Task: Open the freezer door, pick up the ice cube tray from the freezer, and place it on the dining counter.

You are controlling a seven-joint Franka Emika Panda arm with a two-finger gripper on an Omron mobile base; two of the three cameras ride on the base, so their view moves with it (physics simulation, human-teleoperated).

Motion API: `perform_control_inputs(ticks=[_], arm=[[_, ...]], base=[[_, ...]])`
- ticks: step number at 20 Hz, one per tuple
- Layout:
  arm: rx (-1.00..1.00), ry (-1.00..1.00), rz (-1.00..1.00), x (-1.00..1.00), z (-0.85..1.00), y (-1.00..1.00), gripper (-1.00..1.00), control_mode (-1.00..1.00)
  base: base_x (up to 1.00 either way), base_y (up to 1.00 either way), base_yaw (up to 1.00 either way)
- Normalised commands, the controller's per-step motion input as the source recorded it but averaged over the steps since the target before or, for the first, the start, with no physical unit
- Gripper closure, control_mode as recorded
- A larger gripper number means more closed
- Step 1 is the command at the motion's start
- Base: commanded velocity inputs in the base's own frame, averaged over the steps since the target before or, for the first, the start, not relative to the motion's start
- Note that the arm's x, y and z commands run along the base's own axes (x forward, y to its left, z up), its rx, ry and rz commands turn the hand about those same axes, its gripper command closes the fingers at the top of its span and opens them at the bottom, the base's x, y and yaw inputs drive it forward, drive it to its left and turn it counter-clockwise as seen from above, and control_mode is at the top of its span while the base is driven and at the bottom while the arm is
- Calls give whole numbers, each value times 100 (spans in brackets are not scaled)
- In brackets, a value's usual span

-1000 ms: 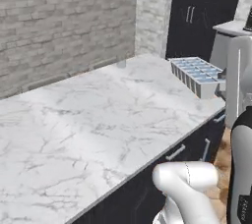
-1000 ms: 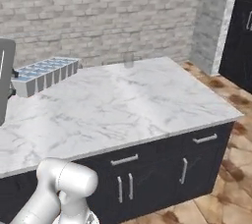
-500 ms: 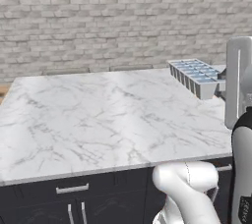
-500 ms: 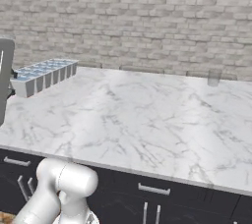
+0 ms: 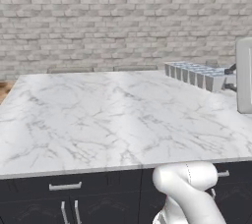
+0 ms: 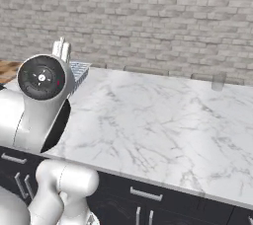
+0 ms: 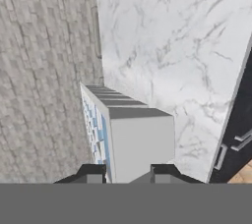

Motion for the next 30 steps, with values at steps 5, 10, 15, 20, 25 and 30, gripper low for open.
perform_control_inputs(ticks=[5,10,15,20,25,30], arm=[[8,0,21,100,-49,-41,100,-100],[0,0,8,100,-53,-2,100,-100],[0,0,1,95,-58,3,100,-100],[0,0,0,83,-62,0,100,-100],[-1,2,0,82,-61,3,100,-100],[-1,7,0,69,-59,2,100,-100]], base=[[0,0,0],[0,0,0],[0,0,0],[0,0,0],[0,0,0],[0,0,0]])
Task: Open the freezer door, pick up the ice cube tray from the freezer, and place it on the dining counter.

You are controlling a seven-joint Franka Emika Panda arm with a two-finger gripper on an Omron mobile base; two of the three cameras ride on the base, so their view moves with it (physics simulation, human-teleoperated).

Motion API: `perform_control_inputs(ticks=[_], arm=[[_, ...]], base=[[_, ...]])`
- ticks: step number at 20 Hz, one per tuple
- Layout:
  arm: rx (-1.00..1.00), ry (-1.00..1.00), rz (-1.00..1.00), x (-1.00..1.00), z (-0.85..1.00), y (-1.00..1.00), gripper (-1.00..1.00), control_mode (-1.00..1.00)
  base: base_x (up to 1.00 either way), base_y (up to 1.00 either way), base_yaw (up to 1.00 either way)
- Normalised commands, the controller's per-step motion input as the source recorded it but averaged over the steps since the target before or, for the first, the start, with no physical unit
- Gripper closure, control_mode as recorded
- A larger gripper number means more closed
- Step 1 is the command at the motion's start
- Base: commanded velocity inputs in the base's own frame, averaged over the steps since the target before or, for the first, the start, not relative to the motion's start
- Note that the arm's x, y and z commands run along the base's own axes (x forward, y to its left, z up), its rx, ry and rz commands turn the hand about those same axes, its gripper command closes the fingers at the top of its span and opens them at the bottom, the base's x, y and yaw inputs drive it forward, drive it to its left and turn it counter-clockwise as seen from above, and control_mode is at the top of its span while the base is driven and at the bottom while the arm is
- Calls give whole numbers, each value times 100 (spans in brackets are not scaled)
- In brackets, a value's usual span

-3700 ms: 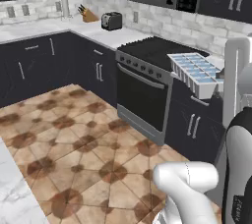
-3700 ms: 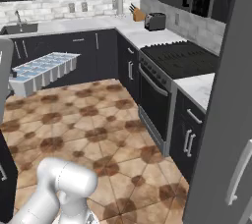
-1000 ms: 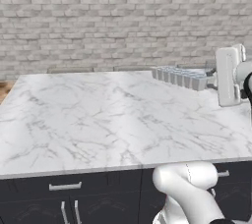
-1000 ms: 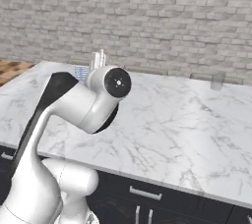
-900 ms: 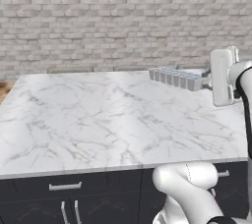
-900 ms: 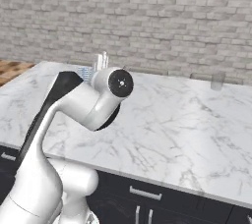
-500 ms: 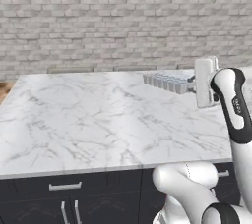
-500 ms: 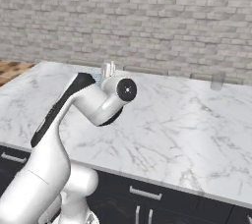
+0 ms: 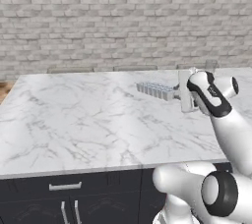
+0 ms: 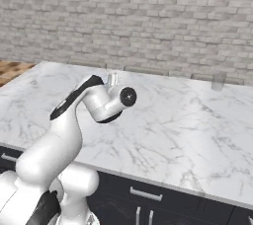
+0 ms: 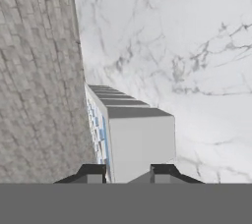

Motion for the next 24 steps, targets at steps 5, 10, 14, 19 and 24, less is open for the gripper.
perform_control_inputs(ticks=[5,10,14,19,24], arm=[[-1,11,0,52,-64,0,100,-100],[-1,8,1,43,-69,0,100,-100],[-1,1,0,39,-90,3,100,-100],[0,0,0,25,-81,1,100,-100],[0,4,0,7,-26,8,100,-100]], base=[[0,0,0],[0,0,0],[0,0,0],[0,0,0],[0,0,0]])
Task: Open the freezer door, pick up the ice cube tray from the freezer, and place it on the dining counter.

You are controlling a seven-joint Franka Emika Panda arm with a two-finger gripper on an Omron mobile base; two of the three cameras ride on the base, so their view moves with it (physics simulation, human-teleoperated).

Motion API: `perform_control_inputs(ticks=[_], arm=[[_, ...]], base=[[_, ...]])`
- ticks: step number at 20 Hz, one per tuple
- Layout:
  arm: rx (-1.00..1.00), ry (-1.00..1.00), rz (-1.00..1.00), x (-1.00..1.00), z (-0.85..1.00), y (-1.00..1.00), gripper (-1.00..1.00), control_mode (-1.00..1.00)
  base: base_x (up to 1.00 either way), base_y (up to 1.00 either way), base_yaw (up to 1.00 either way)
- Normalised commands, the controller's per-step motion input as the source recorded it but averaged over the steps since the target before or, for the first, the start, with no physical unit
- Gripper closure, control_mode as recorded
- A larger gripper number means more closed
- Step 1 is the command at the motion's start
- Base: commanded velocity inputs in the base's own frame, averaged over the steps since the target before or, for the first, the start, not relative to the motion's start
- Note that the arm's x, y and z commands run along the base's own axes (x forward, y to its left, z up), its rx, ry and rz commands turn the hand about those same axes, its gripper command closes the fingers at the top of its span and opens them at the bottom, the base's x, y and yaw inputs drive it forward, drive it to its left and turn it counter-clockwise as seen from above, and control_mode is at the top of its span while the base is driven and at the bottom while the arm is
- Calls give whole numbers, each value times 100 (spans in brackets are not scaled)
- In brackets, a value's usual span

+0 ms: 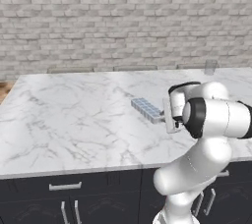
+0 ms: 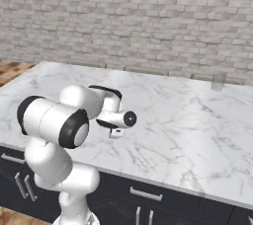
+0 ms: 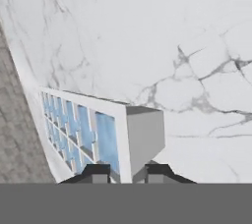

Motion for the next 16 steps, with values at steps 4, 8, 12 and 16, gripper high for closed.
perform_control_inputs(ticks=[4,8,12,16], arm=[[0,16,0,3,28,5,-100,-100],[0,17,0,0,63,-1,-100,-100],[0,7,0,0,87,0,-100,-100],[0,15,0,-2,100,0,-100,-100]], base=[[0,0,0],[0,0,0],[0,0,0],[0,0,0]])
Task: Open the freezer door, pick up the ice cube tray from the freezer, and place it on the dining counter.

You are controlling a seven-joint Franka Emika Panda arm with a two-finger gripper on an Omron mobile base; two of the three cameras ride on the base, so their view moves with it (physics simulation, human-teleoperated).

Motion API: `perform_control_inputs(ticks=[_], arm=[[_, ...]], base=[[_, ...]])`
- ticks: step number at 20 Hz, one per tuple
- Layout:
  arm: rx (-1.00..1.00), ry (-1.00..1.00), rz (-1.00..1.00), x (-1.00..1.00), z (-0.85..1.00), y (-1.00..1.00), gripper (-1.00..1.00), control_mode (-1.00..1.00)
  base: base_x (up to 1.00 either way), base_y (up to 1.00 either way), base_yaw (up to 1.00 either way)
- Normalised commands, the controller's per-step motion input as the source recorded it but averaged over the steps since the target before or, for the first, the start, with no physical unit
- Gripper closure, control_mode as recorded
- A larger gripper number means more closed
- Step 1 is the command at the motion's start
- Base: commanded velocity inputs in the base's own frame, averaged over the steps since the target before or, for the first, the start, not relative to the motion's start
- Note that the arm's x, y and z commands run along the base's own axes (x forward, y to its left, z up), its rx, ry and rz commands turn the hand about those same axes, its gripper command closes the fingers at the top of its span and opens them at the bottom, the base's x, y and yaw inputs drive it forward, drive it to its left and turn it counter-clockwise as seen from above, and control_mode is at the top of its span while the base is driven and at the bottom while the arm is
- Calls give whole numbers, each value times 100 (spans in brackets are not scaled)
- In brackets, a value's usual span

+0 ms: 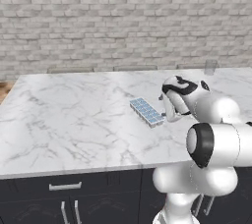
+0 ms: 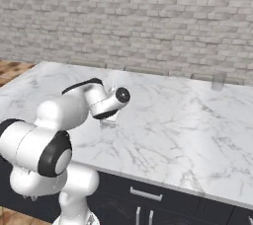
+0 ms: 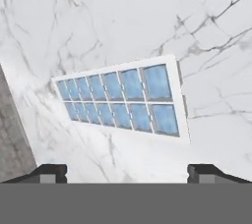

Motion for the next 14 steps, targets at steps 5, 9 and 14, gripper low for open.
perform_control_inputs(ticks=[5,9,14], arm=[[0,17,0,-20,100,0,-100,-100],[-1,15,0,-72,100,0,-100,-100],[0,11,-1,-100,93,-5,-100,-100]], base=[[0,0,0],[0,0,0],[0,0,0]])
